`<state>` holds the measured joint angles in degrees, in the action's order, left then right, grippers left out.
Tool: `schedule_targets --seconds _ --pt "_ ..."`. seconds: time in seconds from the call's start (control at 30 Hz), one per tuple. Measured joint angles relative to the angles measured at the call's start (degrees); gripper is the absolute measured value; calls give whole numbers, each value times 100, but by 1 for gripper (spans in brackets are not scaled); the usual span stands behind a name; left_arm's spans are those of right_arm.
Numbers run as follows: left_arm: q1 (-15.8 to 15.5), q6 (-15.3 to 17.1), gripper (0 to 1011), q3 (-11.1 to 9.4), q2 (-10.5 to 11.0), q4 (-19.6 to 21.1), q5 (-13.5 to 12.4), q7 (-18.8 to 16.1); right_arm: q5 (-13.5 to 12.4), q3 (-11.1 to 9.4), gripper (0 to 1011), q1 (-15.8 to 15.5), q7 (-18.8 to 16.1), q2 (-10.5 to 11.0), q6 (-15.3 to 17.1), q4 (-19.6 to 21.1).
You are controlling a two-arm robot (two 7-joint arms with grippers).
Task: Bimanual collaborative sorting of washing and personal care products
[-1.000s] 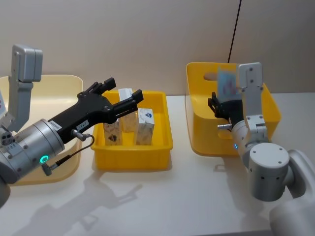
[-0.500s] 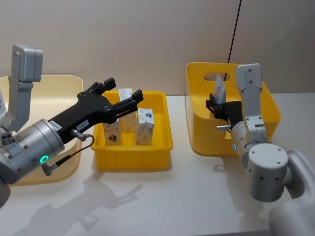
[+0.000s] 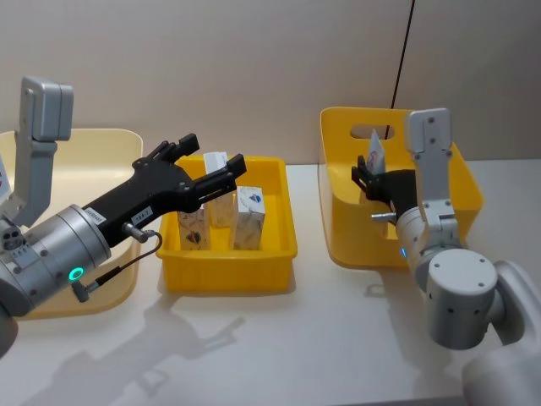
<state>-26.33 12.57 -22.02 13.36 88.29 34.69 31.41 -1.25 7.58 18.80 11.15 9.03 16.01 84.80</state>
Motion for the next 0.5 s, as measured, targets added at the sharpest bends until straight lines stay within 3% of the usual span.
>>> schedule_targets --seconds 0.5 --pt "0 0 1003 0 0 0 0 0 -101 35 1001 -185 -454 82 -975 382"
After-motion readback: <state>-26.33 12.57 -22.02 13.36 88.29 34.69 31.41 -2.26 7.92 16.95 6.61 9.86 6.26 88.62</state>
